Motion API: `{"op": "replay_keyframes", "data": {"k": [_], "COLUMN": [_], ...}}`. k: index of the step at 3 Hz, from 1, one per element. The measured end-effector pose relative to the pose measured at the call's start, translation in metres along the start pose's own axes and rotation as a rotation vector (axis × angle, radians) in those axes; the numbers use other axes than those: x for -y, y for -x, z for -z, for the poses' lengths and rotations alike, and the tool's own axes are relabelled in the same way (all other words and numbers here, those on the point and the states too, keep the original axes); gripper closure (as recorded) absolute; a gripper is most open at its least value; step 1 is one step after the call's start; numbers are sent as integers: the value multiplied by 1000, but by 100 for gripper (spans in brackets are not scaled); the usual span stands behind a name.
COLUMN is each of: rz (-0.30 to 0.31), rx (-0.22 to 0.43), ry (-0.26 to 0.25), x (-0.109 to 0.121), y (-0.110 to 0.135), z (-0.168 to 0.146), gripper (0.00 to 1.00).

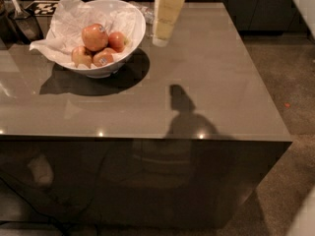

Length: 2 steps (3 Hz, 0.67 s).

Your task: Pick apple from white bowl

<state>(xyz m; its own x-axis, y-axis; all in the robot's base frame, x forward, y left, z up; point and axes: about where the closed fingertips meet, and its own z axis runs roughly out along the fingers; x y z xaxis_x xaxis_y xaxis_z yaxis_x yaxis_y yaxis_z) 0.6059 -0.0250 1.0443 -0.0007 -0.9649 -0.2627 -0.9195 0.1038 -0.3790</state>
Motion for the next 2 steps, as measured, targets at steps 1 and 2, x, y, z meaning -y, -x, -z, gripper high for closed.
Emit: {"op": "replay_keyframes", "data": {"k": [1, 2], "rz": [40, 40], "rx": [18, 19], "ry": [8, 8], "x": [32, 32], "y": [37, 37], "z": [-22, -23], "gripper": [0, 0]}}
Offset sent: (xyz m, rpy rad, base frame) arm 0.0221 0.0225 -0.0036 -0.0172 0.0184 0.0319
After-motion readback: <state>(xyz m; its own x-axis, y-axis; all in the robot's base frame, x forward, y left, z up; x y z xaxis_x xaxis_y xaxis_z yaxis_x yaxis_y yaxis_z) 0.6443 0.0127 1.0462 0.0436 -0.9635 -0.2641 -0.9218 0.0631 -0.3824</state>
